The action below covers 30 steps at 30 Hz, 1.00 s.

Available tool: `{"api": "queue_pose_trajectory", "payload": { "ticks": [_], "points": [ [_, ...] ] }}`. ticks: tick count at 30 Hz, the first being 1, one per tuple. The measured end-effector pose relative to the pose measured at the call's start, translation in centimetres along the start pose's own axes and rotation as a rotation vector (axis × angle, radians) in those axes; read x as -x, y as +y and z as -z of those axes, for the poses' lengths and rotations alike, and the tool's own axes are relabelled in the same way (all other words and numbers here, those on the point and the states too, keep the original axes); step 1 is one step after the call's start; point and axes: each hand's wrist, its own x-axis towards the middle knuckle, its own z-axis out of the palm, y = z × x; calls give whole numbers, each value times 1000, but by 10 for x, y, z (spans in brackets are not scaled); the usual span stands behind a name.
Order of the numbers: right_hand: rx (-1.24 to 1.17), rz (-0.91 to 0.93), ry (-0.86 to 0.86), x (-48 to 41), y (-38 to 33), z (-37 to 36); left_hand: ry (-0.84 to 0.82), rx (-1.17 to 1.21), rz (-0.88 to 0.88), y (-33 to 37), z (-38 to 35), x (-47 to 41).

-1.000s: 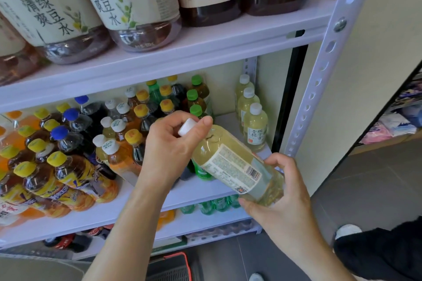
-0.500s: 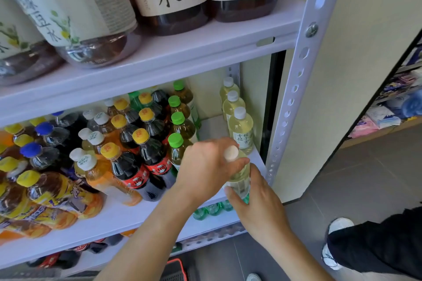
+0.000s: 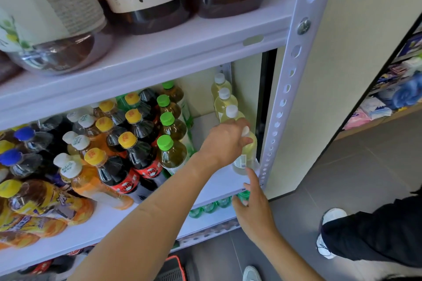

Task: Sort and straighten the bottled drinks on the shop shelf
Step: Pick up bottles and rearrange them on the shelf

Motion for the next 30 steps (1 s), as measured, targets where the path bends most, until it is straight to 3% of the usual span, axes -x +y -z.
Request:
{"api": "queue_pose_trajectory", "payload": {
  "ticks": [8,12,20,30],
  "points": [
    [-617,-264,-14,-20,-19,-8,-140,-20,-187,-4,12,-14],
    [-765,-298,1,-23,-26,-3,-126,107,-149,-8,16,-13],
    [-887,-331,46,-26,-44,-4,67,108,-60,-1,5,-8],
    [-867,-356,43,-21,-45,4,86,87,25,7,12,10]
  ]
}}
